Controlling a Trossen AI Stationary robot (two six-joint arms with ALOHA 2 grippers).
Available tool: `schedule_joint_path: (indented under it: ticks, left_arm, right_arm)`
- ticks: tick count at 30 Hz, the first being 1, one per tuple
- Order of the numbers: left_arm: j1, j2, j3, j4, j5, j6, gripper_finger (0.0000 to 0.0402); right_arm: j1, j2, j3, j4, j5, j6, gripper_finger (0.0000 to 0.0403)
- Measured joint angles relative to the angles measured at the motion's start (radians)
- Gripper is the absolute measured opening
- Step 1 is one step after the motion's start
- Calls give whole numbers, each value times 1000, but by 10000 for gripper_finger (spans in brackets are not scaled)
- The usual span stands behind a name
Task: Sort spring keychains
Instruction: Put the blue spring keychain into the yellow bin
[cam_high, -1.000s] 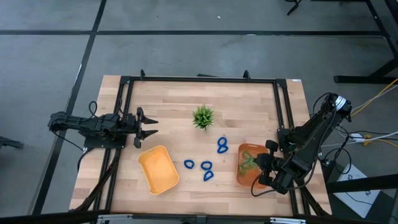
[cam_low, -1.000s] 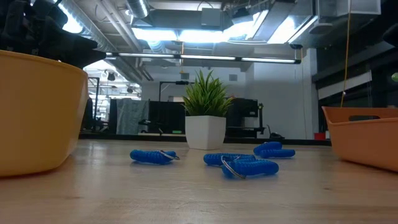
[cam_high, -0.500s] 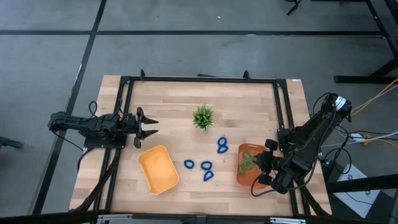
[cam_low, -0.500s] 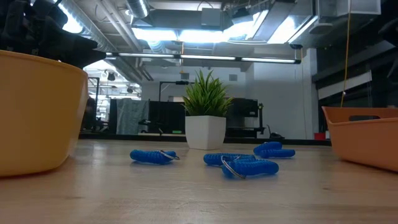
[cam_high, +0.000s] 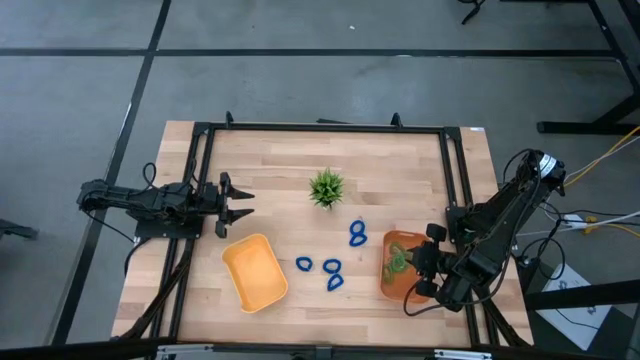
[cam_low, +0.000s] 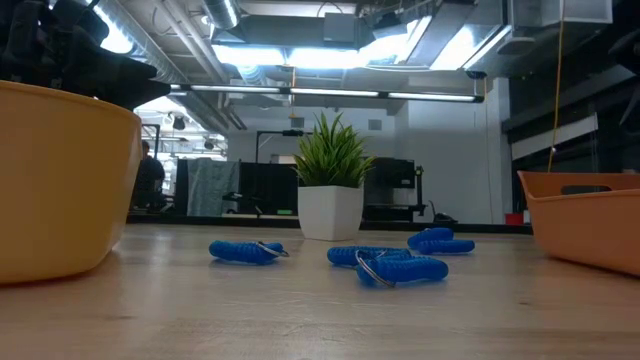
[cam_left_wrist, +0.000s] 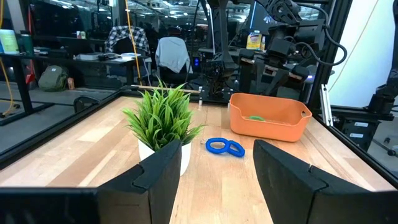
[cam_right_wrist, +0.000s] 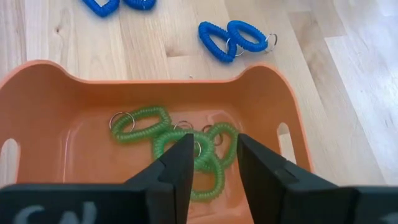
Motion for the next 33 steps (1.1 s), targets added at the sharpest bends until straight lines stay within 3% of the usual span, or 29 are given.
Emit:
schedule_joint_path:
  ticks: [14, 33]
  left_arm:
    - [0, 0, 0, 0, 0, 0, 196]
    - [0, 0, 0, 0, 0, 0, 196]
  right_arm:
    - [-50, 0, 0, 60, -1, -91, 123]
    - [-307, 0, 0, 368, -144, -677, 123]
